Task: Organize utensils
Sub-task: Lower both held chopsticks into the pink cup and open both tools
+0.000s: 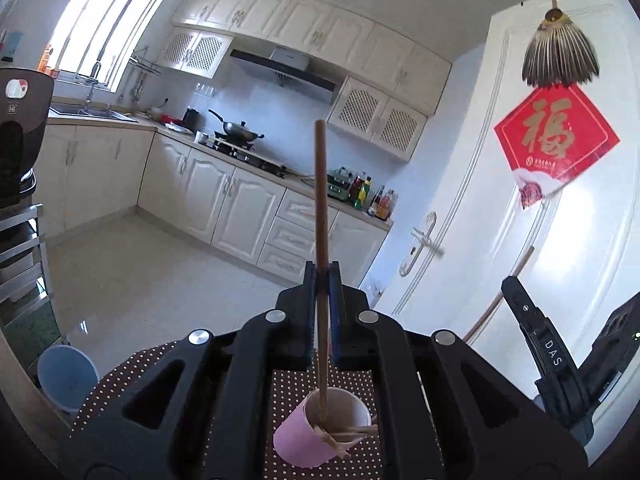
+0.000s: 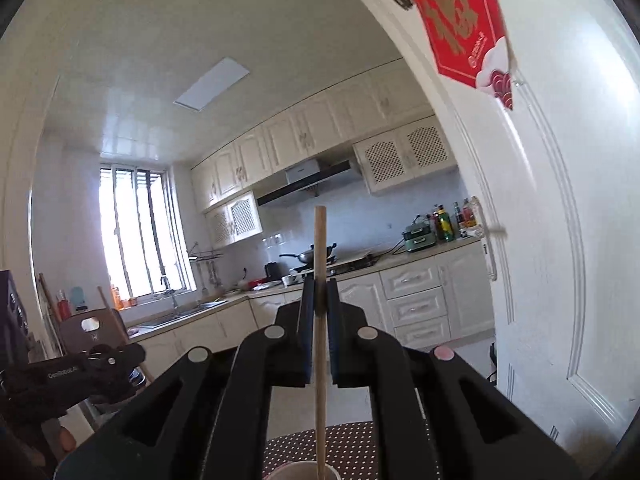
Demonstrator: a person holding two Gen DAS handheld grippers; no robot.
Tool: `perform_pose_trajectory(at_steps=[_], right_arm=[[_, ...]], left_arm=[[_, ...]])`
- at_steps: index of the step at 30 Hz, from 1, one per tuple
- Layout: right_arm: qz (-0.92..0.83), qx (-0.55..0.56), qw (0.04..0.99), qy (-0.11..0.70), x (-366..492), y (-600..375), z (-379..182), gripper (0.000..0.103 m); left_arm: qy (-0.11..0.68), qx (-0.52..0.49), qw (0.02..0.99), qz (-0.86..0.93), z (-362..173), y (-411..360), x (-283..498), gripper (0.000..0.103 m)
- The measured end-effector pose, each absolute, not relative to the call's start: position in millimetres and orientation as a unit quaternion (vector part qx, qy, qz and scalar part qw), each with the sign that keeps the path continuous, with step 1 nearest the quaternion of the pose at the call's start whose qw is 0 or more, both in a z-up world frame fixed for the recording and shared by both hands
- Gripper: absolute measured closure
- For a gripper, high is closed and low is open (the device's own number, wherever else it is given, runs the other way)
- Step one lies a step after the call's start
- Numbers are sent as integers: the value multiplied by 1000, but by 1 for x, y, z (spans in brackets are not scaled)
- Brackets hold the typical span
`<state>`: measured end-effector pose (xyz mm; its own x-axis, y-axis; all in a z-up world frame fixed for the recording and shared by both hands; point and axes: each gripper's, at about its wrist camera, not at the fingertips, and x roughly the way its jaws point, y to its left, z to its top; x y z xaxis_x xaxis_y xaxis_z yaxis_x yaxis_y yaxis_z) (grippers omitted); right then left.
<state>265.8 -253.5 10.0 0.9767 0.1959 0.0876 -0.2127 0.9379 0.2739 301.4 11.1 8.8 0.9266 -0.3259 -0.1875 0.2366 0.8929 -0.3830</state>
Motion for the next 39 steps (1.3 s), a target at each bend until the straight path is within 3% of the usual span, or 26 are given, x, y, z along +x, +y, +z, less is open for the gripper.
perform_pose_trajectory(at_steps=[9,39], right_arm=[[135,135,982,17,274,-249,2,98],[159,123,974,103,261,-235,4,94]], left_arm=[[179,-163,954,-179,-7,-9,315,96],[211,-122,958,-151,-2,-13,281,95]])
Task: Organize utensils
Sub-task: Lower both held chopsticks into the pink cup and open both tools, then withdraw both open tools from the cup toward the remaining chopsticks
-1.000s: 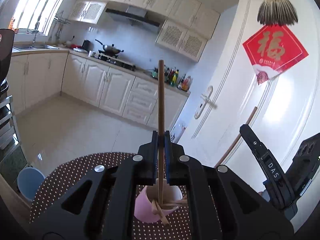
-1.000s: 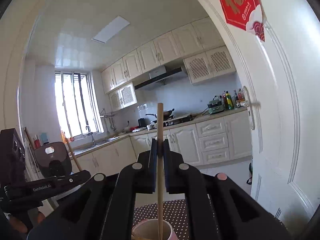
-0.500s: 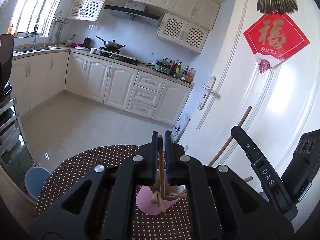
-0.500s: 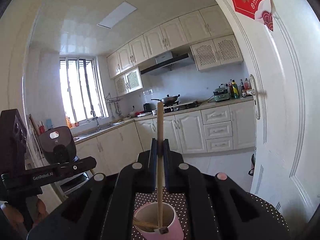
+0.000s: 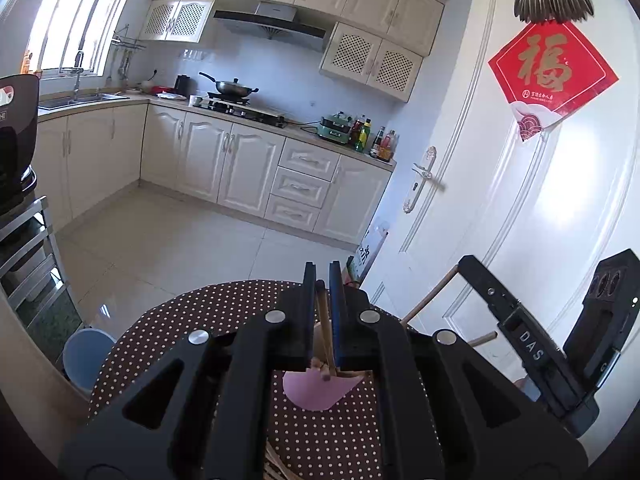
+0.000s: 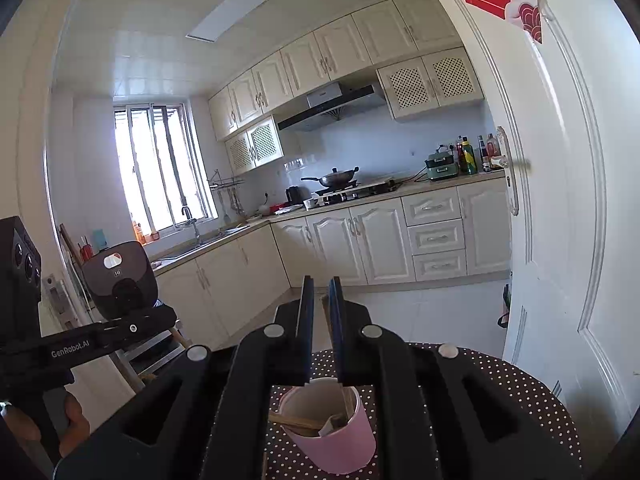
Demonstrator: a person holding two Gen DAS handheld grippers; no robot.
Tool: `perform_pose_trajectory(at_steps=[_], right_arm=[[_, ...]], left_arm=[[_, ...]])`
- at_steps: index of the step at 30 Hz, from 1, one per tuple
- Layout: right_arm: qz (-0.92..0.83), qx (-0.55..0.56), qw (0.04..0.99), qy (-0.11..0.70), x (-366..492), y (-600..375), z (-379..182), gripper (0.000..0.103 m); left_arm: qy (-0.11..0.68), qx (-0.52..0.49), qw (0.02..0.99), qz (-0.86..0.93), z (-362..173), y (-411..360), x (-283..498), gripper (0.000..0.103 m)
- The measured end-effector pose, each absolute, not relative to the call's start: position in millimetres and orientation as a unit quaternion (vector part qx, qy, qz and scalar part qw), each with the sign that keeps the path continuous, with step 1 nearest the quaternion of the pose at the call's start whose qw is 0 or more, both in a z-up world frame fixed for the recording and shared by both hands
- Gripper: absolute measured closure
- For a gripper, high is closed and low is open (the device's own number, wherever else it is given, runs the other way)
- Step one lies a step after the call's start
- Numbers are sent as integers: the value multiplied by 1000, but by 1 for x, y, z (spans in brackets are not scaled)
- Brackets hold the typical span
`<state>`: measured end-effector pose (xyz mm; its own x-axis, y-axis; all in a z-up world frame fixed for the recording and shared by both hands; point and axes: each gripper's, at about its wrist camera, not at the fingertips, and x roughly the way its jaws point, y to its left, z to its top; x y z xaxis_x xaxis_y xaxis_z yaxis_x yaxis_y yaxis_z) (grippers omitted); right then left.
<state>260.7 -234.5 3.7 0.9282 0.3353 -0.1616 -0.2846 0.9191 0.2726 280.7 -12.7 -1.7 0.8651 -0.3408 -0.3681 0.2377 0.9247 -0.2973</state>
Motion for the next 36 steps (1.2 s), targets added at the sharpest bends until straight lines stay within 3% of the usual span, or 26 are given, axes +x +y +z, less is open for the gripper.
perform_pose_trajectory(at_steps=[8,9,10,11,21,36], right_arm=[[156,118,976,96,232,-236,15,80],[157,116,976,97,227,-236,17,79],[158,116,976,98,224,-237,17,79],[159,116,975,103,219,-237,18,78],[169,91,971,140,183,-224,7,77],[208,32,939,271,175,-170,-61,77]], left_arm=[[210,-114,960,-145,3,-2,252,85],[208,-114,961,-145,4,0,246,76],[205,-113,962,-143,5,2,241,61],[200,-110,963,-140,5,3,236,55],[219,-78,966,-117,-7,10,193,54],[353,-92,926,-98,-87,39,181,54]])
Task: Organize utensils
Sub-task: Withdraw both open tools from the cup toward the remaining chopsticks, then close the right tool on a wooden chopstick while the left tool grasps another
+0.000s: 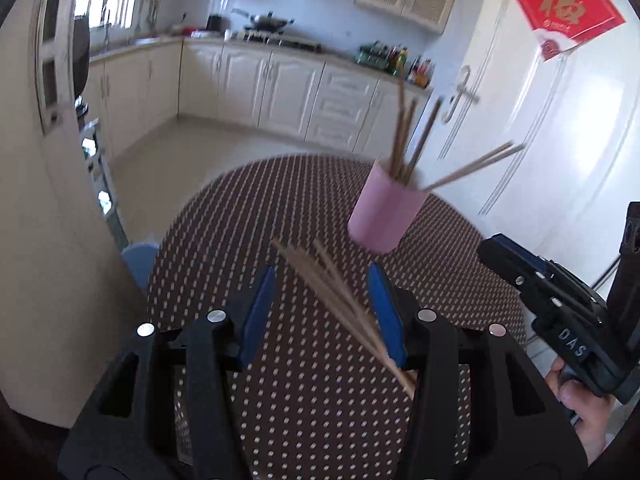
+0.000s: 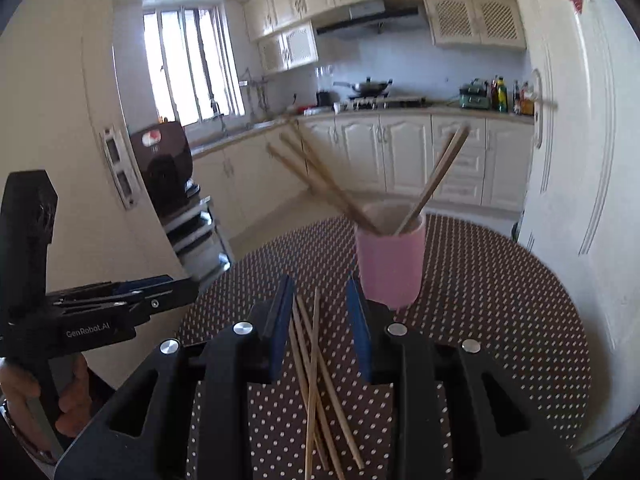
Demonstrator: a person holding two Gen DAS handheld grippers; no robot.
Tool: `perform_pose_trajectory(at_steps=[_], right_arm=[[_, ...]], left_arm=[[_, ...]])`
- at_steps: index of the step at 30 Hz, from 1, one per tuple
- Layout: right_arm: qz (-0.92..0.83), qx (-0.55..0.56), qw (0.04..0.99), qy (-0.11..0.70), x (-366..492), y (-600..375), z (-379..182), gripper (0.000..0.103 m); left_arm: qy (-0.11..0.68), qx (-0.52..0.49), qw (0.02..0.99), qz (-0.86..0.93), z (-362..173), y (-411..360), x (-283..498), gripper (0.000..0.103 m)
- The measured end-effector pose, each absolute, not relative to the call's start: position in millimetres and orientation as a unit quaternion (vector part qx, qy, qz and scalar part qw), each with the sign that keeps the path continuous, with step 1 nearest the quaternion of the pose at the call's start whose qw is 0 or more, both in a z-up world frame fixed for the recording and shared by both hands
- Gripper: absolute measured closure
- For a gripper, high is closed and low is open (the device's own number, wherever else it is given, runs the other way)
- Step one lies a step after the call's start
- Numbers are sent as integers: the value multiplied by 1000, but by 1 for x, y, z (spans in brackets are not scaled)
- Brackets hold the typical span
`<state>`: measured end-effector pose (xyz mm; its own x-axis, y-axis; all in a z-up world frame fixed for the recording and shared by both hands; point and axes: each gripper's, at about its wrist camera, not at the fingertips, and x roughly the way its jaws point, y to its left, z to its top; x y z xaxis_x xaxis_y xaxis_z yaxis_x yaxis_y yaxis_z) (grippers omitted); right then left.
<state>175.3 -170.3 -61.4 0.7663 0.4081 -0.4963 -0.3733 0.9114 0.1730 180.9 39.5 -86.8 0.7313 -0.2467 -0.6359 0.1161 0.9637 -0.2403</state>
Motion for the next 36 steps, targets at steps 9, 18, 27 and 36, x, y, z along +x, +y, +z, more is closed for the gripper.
perform_pose_trajectory(at_steps=[9,18,27,36], right_arm=[[212,30,910,355,210,-149,-99,77],[207,17,885,418,250,-123,-139,77],[203,12,872,446,281,-110,-163,82],[216,17,867,449,284,-123,-166,97]], left_arm=[[399,-111,906,-86,-119,54,198,54],[429,-124,892,-72,-145,66,228,54],[445,-132,883,-72,-163,71,249,54],[467,-122,872,-80,-172,49,268,54]])
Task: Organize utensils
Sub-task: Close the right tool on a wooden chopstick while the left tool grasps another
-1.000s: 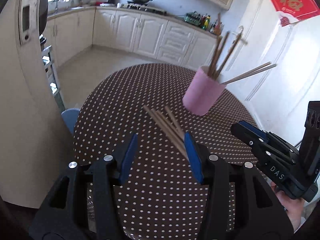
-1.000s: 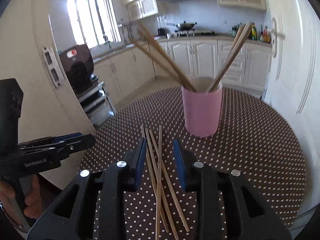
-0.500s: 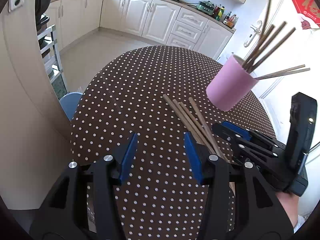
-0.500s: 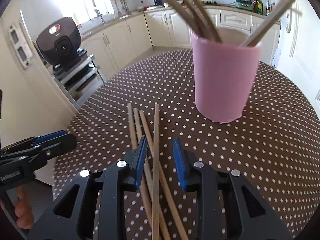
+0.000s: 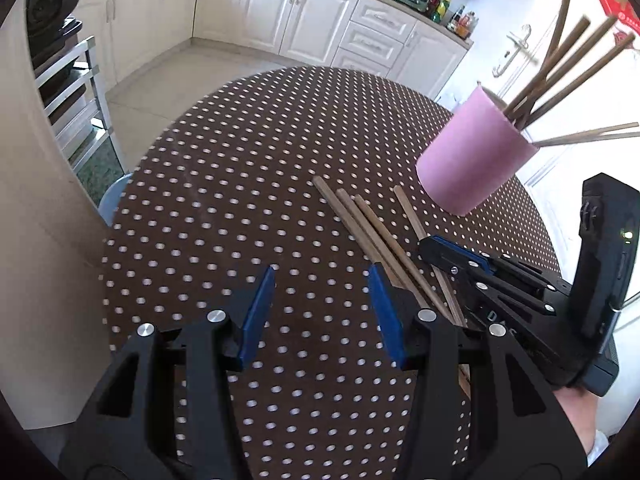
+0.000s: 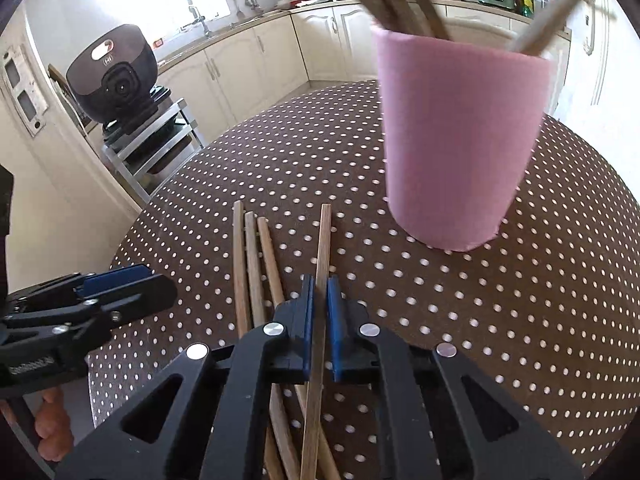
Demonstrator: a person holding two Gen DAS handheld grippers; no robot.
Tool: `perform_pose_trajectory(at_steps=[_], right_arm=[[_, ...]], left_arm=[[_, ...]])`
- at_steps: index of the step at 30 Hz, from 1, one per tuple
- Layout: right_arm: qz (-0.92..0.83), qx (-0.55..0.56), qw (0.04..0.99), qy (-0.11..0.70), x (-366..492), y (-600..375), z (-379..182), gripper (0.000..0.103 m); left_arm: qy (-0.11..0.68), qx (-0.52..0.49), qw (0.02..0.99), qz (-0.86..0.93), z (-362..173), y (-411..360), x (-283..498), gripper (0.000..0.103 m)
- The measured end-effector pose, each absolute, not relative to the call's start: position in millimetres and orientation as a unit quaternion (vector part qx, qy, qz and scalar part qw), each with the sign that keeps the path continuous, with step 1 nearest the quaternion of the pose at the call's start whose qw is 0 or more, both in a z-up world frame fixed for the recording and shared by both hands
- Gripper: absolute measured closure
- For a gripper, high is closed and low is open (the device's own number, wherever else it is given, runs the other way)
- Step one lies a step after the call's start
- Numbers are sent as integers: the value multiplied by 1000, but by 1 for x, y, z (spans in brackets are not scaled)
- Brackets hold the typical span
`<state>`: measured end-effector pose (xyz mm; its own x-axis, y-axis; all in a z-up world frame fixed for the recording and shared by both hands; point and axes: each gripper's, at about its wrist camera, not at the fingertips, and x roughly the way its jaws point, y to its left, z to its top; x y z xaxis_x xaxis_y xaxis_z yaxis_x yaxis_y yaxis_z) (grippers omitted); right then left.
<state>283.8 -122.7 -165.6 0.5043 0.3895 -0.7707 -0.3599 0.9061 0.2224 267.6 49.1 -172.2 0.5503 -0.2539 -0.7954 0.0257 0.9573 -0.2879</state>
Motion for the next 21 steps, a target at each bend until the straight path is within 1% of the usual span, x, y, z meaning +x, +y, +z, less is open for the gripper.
perform_pose_trajectory(at_steps=[9,21], right_arm=[[220,40,865,450,269,-162,-163,98],[230,51,863,447,263,-172,-162,98]], left_arm=[[495,-92,861,-68,-181,17,284,54],[507,-49,860,-39,-181,6,297,52]])
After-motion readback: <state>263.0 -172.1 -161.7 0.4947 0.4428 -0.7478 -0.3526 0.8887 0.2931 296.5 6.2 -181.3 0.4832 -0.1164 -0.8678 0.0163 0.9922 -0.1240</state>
